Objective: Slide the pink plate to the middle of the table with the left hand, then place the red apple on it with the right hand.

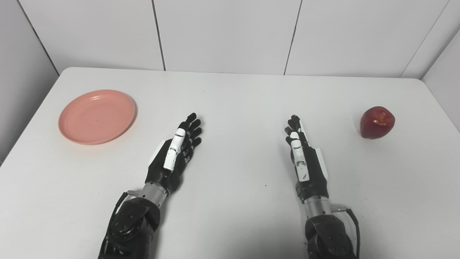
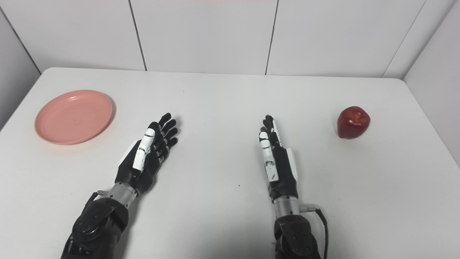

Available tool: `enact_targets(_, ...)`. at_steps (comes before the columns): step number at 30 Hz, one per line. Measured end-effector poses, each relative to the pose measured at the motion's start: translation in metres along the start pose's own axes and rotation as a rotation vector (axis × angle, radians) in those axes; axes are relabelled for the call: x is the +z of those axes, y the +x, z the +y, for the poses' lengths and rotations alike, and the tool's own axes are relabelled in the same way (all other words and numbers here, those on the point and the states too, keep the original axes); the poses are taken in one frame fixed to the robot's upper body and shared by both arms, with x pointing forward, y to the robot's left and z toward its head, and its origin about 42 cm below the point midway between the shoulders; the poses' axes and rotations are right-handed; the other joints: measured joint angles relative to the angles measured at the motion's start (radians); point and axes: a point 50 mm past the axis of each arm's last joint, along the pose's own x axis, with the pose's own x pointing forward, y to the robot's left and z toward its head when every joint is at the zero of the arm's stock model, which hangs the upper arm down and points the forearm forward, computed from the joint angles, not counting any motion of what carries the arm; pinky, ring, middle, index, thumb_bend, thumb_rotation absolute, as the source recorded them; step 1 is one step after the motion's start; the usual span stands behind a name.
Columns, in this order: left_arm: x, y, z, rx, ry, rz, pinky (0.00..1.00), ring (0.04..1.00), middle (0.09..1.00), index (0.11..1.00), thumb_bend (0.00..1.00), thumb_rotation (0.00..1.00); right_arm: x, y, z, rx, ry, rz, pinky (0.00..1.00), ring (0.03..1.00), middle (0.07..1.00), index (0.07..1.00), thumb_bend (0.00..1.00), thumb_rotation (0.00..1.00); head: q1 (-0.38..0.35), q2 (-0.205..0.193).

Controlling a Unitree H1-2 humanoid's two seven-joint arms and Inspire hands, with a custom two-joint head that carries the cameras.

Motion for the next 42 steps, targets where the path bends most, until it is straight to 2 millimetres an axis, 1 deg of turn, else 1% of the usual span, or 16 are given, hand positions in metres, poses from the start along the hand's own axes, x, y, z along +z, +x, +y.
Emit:
enact_targets(10,0.000,0.000,0.000,0.000,-0.001,-0.001,1.00,1.000,1.000,1.000,0.42,1.00,0.001,0.000,0.000,-0.001,-0.001,-0.004,0.98,0.965,0.976,0.980,0.23,1.00,0.006,0.005)
enact_targets(31,0.000,0.000,-0.001,-0.001,-0.002,-0.001,1.00,1.000,1.000,1.000,0.42,1.00,0.001,0.000,-0.001,-0.002,-0.002,-0.004,0.98,0.967,0.979,0.980,0.23,1.00,0.011,0.000)
enact_targets(32,0.000,0.000,-0.001,-0.001,-0.002,-0.001,1.00,1.000,1.000,1.000,0.42,1.00,0.001,0.000,-0.001,-0.002,-0.002,-0.004,0.98,0.966,0.978,0.979,0.23,1.00,0.024,-0.009)
enact_targets(34,0.000,0.000,-0.001,-0.002,-0.002,0.000,1.00,1.000,1.000,1.000,0.43,1.00,0.001,0.000,-0.001,-0.002,-0.002,-0.004,0.98,0.967,0.980,0.980,0.23,1.00,0.032,-0.012)
enact_targets(36,-0.001,0.001,-0.003,-0.006,-0.002,0.001,1.00,1.000,1.000,1.000,0.43,1.00,0.001,0.000,-0.002,-0.003,0.000,-0.003,0.99,0.972,0.985,0.983,0.23,1.00,0.057,-0.024)
enact_targets(38,-0.002,0.001,-0.004,-0.008,0.000,0.004,1.00,1.000,1.000,1.000,0.43,1.00,0.001,0.000,-0.003,-0.003,0.005,-0.003,1.00,0.982,0.994,0.991,0.22,1.00,0.125,-0.061)
enact_targets(40,-0.004,0.002,-0.006,-0.007,0.006,0.001,1.00,1.000,1.000,1.000,0.42,1.00,0.000,0.000,-0.006,-0.001,0.007,-0.001,1.00,0.989,0.999,0.997,0.22,1.00,0.132,-0.064)
enact_targets(42,-0.007,0.003,-0.008,-0.001,0.007,-0.004,1.00,1.000,1.000,1.000,0.41,1.00,-0.001,-0.001,-0.011,0.006,-0.001,0.002,1.00,0.994,1.000,0.998,0.22,1.00,0.201,-0.106)
